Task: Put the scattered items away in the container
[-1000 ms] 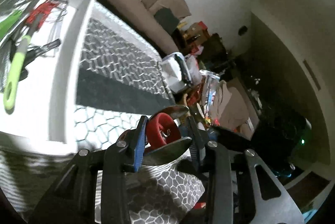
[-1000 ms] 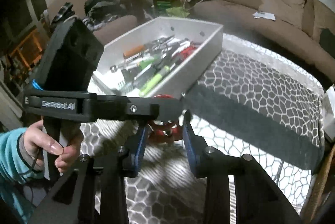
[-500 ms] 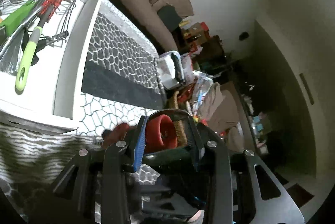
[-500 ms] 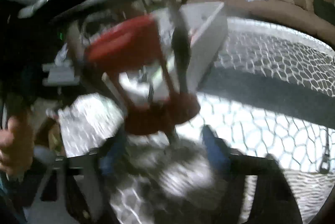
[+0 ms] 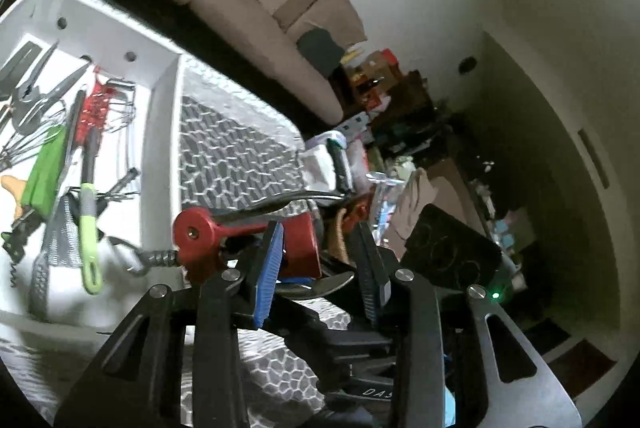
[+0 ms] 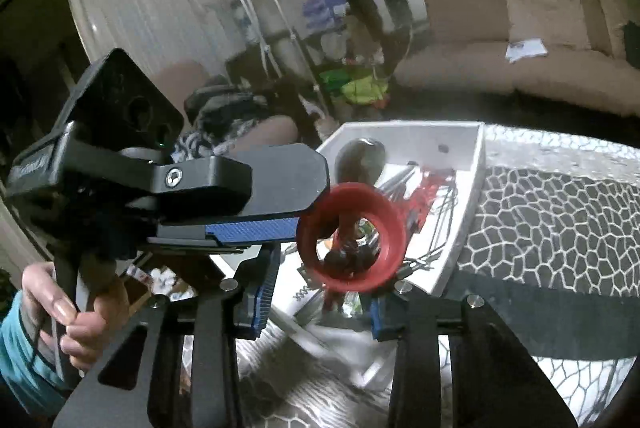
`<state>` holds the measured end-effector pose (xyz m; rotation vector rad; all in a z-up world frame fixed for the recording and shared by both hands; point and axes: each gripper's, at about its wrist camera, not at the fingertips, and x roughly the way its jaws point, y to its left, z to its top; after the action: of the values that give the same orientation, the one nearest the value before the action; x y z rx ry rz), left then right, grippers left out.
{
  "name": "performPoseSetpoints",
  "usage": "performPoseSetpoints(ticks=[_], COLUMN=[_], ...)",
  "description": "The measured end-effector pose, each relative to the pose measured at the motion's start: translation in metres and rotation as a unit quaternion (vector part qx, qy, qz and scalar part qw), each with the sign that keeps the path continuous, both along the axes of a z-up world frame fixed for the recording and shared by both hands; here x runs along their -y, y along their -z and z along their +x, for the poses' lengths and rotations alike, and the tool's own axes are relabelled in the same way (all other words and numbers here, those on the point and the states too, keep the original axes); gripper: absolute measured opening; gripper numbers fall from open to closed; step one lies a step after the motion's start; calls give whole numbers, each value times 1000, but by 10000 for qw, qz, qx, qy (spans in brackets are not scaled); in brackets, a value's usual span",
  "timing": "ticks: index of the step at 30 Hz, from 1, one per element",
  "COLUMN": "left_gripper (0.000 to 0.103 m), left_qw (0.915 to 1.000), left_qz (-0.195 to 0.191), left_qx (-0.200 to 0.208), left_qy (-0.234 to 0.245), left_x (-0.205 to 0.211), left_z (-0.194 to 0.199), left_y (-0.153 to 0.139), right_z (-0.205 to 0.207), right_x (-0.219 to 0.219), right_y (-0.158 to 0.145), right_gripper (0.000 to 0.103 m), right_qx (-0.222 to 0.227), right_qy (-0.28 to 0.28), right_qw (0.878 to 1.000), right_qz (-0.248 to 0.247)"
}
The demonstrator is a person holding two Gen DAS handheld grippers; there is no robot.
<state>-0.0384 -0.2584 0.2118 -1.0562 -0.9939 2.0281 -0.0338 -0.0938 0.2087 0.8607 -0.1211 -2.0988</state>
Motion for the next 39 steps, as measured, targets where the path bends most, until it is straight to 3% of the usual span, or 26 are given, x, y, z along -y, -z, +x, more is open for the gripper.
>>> performPoseSetpoints(ticks=[5, 11, 14, 17, 21, 25, 26, 31, 37, 39], left_gripper=[32, 32, 43, 63, 68, 70, 70, 72, 75, 73], left_qw=[9986, 9939, 9933, 9916, 9883, 9850, 9849, 9854, 9870, 9884], left_qz=[4, 378, 317, 274, 181, 291, 285, 276, 337, 271], left_qx=[515, 1006, 1034, 1079, 1229, 1350, 1359, 1342, 1345, 1308], left_qy=[-101, -239, -399, -661, -887, -1031, -1033, -1015, -816, -718], left_x=[19, 36, 44, 58, 74, 91, 93, 93, 78, 71], left_z=[-18, -31, -44, -57, -63, -59, -58, -51, -40, -36], left_y=[53, 107, 114, 118, 131, 148, 149, 149, 146, 144], right_z=[-27, -44, -62, -88, -124, -146, -147, -147, -115, -103], right_x=[24, 43, 44, 50, 63, 77, 78, 54, 14, 4], right_y=[40, 88, 96, 101, 101, 92, 89, 68, 62, 65], right_gripper=[37, 38, 38, 39, 42, 69, 70, 80, 81, 76], right_qx=[409, 982, 1170, 1215, 1401, 1221, 1113, 1006, 1176, 1182], right_qy=[-71, -158, -132, -79, -151, -49, 7, 298, 264, 241], right_qw=[9984, 9910, 9879, 9843, 9767, 9637, 9623, 9759, 9840, 9852], right_qz=[375, 900, 1011, 1276, 1619, 2373, 2481, 1916, 1313, 1220])
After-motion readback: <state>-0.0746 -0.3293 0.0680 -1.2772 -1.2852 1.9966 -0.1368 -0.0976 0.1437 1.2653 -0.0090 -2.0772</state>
